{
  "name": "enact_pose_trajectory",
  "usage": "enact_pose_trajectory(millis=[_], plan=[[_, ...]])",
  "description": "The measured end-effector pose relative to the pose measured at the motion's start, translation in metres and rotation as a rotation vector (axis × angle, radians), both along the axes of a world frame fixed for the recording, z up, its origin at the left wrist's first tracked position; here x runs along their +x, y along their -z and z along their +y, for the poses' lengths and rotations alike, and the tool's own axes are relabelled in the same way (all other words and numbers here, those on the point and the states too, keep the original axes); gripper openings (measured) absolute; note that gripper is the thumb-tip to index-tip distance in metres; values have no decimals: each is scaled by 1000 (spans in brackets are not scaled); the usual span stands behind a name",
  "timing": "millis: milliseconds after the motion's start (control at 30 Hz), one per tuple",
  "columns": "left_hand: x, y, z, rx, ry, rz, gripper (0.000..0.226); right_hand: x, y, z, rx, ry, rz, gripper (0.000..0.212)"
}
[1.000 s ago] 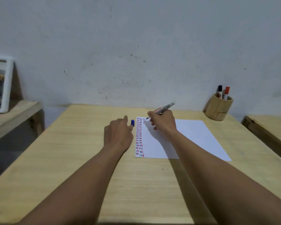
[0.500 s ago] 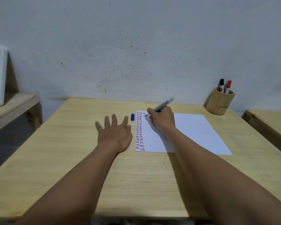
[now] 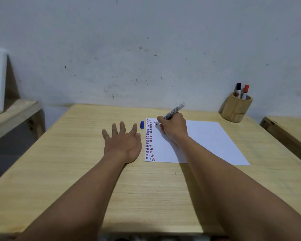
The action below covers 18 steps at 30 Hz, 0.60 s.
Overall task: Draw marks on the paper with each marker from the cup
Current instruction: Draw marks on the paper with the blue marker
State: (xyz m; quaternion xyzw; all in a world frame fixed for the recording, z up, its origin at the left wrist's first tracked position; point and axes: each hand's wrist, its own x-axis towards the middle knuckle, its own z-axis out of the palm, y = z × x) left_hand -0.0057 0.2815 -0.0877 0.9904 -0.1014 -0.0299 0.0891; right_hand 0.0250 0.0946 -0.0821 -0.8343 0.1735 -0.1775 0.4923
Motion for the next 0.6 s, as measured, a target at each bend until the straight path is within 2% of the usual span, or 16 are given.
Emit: enact_pose_trajectory(millis=[133,233,367,467,600], plan=[[1,0,0,-18,-6,2,57,-3,-3,1,9,7,-5,28],[1,-1,-2,-58,-25,9,57,-4,-6,0,113,60,-52,24],[9,-10,-7,-241,-112,-135,52,-4,-15,-4,274,66,-54,20],[17,-17,-13,-384,-44,-223,50,-4,-21,-5,308,50,-54,20],[24,-22,-20,-365,15,-218,38,-11,-34,-5,379,-18,-104,16]])
